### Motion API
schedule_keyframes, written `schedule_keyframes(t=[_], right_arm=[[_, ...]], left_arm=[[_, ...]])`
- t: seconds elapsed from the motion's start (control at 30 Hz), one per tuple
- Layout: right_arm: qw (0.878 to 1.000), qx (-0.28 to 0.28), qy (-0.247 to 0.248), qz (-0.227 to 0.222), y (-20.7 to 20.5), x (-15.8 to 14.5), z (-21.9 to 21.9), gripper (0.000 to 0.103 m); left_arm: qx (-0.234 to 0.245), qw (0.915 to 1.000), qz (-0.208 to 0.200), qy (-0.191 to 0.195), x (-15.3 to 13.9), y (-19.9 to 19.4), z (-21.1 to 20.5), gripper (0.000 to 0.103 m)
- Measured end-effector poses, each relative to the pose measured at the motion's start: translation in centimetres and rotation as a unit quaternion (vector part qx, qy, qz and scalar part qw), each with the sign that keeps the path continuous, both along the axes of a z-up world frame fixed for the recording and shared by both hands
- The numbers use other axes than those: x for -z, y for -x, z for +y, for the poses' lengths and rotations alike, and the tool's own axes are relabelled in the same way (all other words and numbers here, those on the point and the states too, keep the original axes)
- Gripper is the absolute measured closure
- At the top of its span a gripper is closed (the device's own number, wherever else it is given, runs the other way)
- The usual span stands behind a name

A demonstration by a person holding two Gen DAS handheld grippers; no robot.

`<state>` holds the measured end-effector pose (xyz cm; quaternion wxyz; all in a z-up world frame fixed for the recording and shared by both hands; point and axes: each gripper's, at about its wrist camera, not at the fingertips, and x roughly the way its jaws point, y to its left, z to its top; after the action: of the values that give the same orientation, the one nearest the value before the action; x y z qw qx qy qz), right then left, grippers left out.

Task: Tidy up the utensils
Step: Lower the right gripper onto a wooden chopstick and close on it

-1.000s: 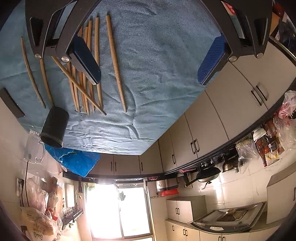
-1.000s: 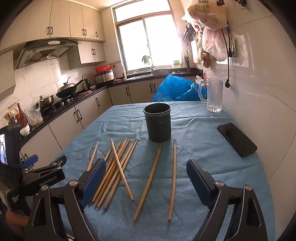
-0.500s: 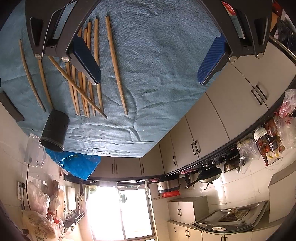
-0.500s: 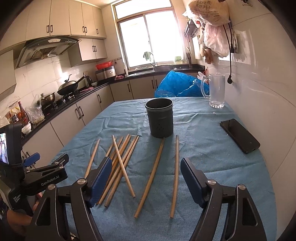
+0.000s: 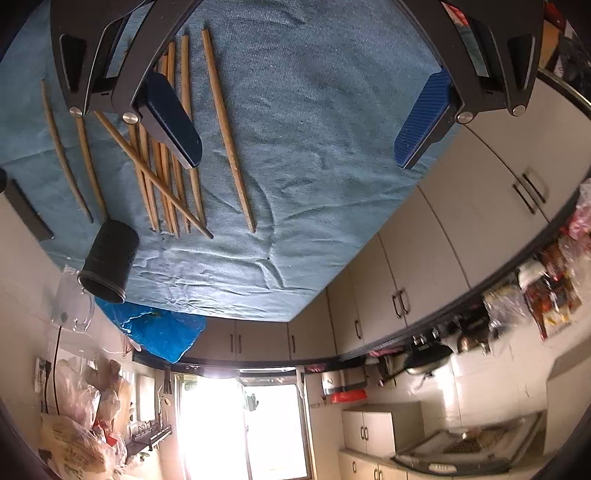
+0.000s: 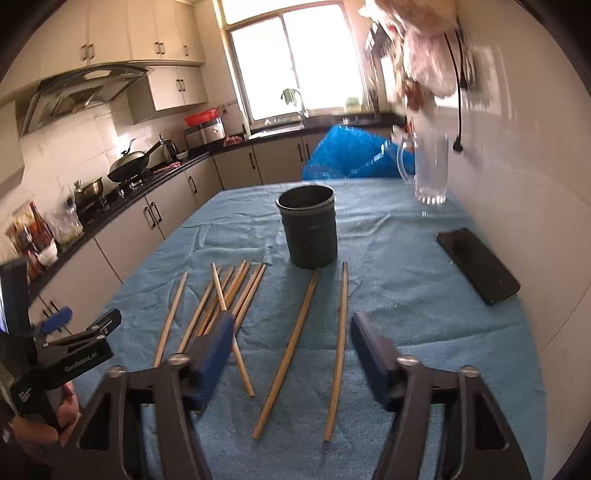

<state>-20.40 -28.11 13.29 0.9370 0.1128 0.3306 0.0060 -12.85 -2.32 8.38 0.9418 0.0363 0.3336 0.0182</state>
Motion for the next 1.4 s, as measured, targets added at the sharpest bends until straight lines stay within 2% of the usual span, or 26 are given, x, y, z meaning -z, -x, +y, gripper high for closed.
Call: schedule_keyframes(t=[0.07, 0.13, 0.2, 0.3, 0.47, 0.6, 0.7, 0.77, 1.03, 1.13, 1.2, 1.4], right_arm=[[0.999, -0.028, -0.027, 0.016, -1.0, 0.0, -0.6, 0.047], [0.997, -0.059, -0.038, 0.033, -2.0, 0.0, -0.3, 0.048], [0.994, -0.086, -0.048, 0.048, -3.1, 0.2, 0.2, 0.057], [0.988, -0.122, -0.06, 0.07, -4.8, 0.5, 1.6, 0.066], [0.981, -0.166, -0.044, 0.085, -8.8, 0.2, 4.3, 0.067], [0.971, -0.205, -0.026, 0.124, -13.1, 1.4, 7.3, 0.067], [0.962, -0.219, -0.007, 0.16, -16.2, 2.8, 9.2, 0.067], [0.96, -0.225, 0.01, 0.169, -17.9, 3.5, 10.1, 0.067], [0.951, -0.22, 0.053, 0.209, -22.6, 6.7, 12.0, 0.073], [0.947, -0.221, 0.065, 0.224, -23.2, 7.8, 12.3, 0.08], [0.946, -0.221, 0.063, 0.229, -23.2, 8.3, 12.2, 0.095], [0.957, -0.2, 0.018, 0.211, -21.8, 7.1, 9.3, 0.095]], left_arm=[[0.001, 0.9999, 0.009, 0.008, 0.0, -0.7, 0.8, 0.0], [0.001, 0.9998, 0.016, 0.009, 0.0, -1.2, 1.3, 0.0], [0.01, 0.9991, 0.033, 0.026, 0.0, -1.9, 2.0, 0.0], [0.019, 0.9969, 0.055, 0.052, 0.0, -2.9, 2.9, 0.001], [0.027, 0.9953, 0.065, 0.067, -0.1, -3.7, 3.6, 0.011], [0.034, 0.9925, 0.08, 0.086, 0.2, -4.5, 4.2, 0.013], [0.04, 0.9912, 0.091, 0.088, 0.4, -5.1, 4.5, 0.023], [0.042, 0.9904, 0.096, 0.091, 0.5, -5.4, 4.7, 0.027], [0.052, 0.9865, 0.116, 0.103, 1.0, -6.5, 5.1, 0.027], [0.058, 0.986, 0.118, 0.102, 0.8, -6.8, 4.9, 0.027], [0.062, 0.9859, 0.119, 0.1, 0.7, -7.0, 4.6, 0.027], [0.104, 0.9804, 0.139, 0.094, 0.7, -9.0, 1.8, 0.027]])
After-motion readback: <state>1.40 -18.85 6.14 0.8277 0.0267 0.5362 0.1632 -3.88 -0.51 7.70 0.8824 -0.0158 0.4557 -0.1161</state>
